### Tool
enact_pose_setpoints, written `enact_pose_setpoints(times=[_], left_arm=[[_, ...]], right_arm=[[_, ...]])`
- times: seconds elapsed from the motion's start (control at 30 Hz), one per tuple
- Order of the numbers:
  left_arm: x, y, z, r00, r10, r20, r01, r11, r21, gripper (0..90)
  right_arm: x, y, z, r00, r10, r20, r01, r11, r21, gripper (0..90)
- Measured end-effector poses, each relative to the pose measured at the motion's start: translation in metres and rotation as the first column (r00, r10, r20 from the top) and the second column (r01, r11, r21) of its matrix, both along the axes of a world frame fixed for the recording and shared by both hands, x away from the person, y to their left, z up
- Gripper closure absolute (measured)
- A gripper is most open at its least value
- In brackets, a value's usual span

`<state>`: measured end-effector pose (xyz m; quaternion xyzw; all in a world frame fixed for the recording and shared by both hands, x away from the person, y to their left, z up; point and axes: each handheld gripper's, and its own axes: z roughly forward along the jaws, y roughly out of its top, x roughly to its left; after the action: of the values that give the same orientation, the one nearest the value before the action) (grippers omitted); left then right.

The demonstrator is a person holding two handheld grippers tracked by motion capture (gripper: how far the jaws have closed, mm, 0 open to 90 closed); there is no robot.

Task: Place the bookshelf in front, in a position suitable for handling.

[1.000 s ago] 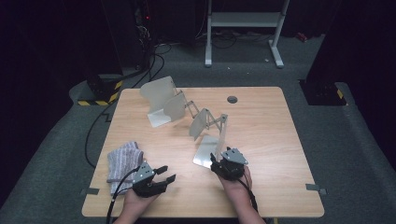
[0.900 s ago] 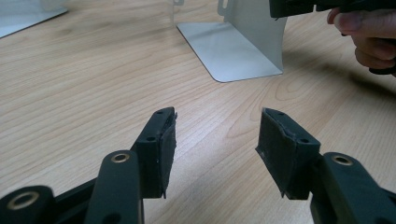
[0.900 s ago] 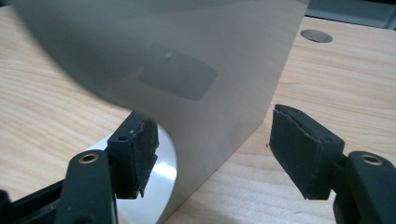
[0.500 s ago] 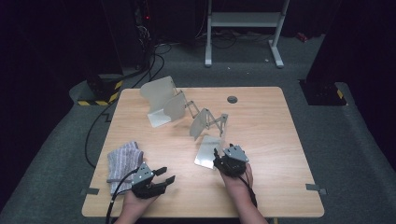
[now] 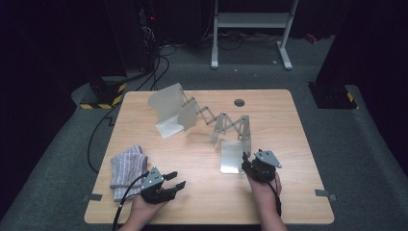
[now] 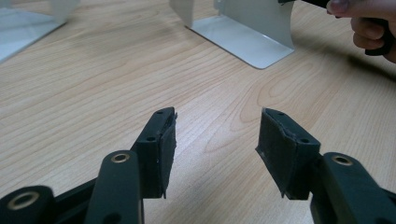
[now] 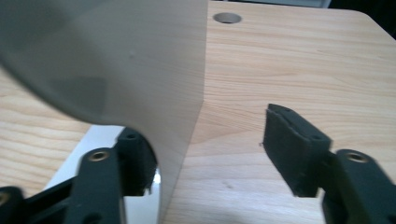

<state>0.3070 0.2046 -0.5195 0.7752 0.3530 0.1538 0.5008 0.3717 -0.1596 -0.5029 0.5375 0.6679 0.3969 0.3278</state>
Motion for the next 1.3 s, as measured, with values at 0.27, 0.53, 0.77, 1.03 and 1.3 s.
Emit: enact_pose_setpoints(times=[0.27, 0.53, 0.77, 1.03, 1.3], left_arm=[[-0.003, 0.008, -0.001, 0.9997, 0.025, -0.008, -0.025, 0.9997, 0.001, 46.4], [-0.004, 0.010, -0.002, 0.9993, 0.034, -0.013, -0.034, 0.9994, 0.002, 46.3], [-0.002, 0.006, -0.002, 0.9997, 0.022, -0.010, -0.022, 0.9997, 0.005, 46.4], [0.003, -0.005, -0.002, 0.9999, -0.011, -0.008, 0.011, 0.9999, 0.006, 46.4], [0.003, -0.005, -0.001, 1.0000, -0.003, 0.001, 0.003, 0.9998, 0.017, 46.4]], right_arm=[[0.006, 0.002, -0.001, 0.9985, 0.054, -0.005, -0.054, 0.998, 0.030, 59.4], [0.012, 0.006, -0.003, 0.9980, 0.061, -0.012, -0.061, 0.998, 0.009, 79.3], [0.010, -0.003, -0.002, 0.9988, 0.047, -0.018, -0.046, 0.999, 0.009, 88.7], [0.000, -0.034, -0.003, 1.0000, -0.001, -0.010, 0.001, 0.999, 0.033, 89.7], [-0.002, -0.050, -0.004, 0.9991, -0.043, 0.003, 0.043, 0.999, 0.033, 89.2]])
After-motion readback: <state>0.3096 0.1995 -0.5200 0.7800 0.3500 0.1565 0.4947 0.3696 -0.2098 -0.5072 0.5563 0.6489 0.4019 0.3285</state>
